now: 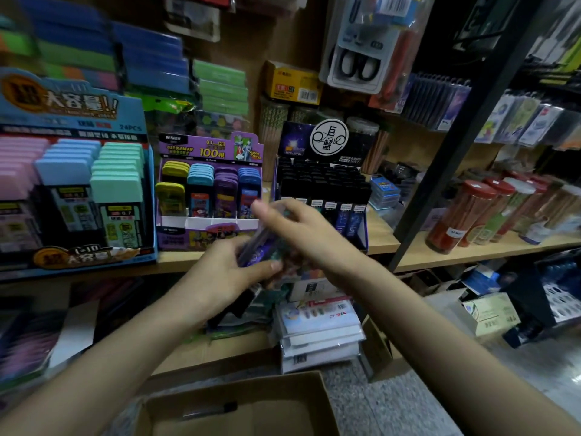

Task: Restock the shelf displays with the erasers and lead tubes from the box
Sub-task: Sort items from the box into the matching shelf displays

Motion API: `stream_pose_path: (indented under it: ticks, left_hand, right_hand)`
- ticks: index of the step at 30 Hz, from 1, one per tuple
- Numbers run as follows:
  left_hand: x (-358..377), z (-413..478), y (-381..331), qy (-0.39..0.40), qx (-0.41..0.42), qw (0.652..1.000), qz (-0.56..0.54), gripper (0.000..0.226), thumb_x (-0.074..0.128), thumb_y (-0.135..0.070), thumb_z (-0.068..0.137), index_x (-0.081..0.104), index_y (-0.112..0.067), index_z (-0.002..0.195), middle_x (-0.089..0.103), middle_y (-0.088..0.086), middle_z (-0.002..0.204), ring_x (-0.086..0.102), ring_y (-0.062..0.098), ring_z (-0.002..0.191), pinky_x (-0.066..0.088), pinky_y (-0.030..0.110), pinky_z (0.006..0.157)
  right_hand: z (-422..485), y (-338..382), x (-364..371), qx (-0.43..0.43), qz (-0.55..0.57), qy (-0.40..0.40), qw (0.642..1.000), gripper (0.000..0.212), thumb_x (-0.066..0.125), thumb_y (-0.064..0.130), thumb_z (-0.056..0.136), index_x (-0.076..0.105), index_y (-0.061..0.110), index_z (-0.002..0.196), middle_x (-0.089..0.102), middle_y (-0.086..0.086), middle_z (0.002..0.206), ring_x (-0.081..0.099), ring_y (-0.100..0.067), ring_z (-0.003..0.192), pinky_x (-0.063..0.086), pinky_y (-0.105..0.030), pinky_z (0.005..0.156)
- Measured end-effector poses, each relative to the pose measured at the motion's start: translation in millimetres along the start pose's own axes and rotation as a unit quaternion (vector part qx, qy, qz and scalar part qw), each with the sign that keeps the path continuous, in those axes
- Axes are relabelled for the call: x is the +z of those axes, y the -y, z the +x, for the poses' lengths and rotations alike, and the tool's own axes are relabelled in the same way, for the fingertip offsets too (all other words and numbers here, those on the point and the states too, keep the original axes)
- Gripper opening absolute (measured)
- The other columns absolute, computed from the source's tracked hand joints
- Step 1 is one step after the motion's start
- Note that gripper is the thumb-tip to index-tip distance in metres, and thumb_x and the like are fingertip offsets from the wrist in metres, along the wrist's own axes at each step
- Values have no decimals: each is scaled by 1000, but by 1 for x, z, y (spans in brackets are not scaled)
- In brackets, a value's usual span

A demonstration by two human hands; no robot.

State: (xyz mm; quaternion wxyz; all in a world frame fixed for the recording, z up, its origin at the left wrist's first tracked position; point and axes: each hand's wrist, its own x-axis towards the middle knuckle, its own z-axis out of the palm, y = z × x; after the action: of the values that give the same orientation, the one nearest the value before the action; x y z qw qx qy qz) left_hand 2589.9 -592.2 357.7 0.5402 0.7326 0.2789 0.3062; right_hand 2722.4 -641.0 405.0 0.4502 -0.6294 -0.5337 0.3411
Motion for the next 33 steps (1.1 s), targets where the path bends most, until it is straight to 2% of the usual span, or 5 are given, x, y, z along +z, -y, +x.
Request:
stream_pose_path:
  ticks: [11,18,22,26,33]
  left_hand:
    - [-23,-9,15,127,89,876,456,58,63,-55,77,10,-40,94,49,-12,79,52,1,68,38,16,53]
    - [-30,-6,12,27,134,857,496,70,57,-64,72,34,-28,128,44,-9,123,40,8,113,33,24,92]
    - [-27,-9,2,-173,130,927,307,46,55,-58,73,53,-21,100,49,-7,101,46,8,92,39,20,76]
    - [-12,-11,-5,-103,-41,994,-10,50,51,-64,68,61,-26,99,65,-12,96,60,-7,85,43,7,65]
    - [-2,-3,-6,-101,-65,935,-334,54,51,-46,78,60,-5,112,73,6,99,70,17,87,56,25,63]
  right_hand:
    - [-1,-13,-10,184,4,274,944,31,63,21,87,65,-4,104,70,-12,84,66,-12,68,55,-16,59]
    - [-5,-30,-3,136,34,167,976,19,66,14,85,69,-2,95,67,-11,73,61,-9,56,50,-14,53]
    - [-2,-29,-13,112,74,35,990,17,66,17,85,71,4,96,68,-17,83,60,-22,71,50,-24,61]
    - [-7,-23,-8,87,129,27,987,23,66,20,85,69,4,101,69,-15,88,65,-22,76,53,-30,66]
    - [-15,-10,19,31,38,32,998,21,64,27,87,73,7,88,69,-4,79,62,-6,72,51,-24,70]
